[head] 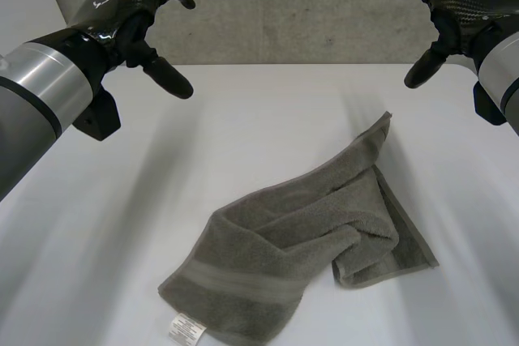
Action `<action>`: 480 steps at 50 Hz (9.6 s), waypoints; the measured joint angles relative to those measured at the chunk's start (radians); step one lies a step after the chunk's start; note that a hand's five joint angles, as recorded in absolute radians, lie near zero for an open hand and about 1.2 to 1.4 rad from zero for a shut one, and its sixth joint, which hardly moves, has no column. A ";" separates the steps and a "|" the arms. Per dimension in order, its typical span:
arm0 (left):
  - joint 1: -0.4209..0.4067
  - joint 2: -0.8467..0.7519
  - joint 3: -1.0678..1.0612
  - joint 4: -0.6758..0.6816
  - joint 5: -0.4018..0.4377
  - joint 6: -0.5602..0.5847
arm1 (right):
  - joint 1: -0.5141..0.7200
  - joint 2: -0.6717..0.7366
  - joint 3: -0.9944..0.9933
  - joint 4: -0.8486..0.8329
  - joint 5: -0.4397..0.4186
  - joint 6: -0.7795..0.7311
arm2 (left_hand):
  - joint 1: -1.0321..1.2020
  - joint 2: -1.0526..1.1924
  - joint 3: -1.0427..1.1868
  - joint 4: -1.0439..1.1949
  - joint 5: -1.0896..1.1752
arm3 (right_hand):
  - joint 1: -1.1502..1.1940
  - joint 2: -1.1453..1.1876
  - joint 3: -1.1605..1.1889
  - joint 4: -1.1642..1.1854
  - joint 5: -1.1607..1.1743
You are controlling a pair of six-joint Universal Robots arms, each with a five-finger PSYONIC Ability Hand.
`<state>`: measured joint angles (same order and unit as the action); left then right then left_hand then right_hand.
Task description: Fold the towel.
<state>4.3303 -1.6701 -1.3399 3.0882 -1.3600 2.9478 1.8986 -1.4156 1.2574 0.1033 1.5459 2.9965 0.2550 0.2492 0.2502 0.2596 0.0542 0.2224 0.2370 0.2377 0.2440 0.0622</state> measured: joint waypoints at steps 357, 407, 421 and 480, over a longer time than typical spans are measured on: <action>0.042 -0.283 0.031 0.249 0.220 0.304 | -0.048 0.158 0.053 -0.143 -0.415 -0.249 | 1.034 1.057 1.077 1.094 1.083 | 1.118 1.086 1.095 1.092 1.112; 0.079 -0.061 -0.625 0.202 0.319 0.705 | 0.189 0.457 -0.072 -0.060 -0.403 -0.484 | 0.184 0.196 0.198 0.189 0.179 | 0.072 0.086 0.072 0.067 0.035; 0.109 -0.037 -0.626 0.208 0.320 0.594 | 0.244 0.883 -0.625 0.202 -0.439 -0.620 | 0.184 0.194 0.198 0.186 0.179 | 0.083 0.089 0.075 0.069 0.081; 0.098 -0.189 -0.627 0.262 0.257 0.202 | 0.343 0.528 -0.257 0.060 -0.025 -0.231 | 0.180 0.188 0.188 0.178 0.189 | 1.096 1.039 1.089 1.092 1.082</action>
<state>4.4280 -1.8589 -1.9666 3.3499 -1.1026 3.1496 2.2419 -0.8873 1.0008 0.1636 1.5207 2.7650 0.4347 0.4370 0.4386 0.4372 0.2430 1.3179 1.2755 1.3265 1.3364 1.1442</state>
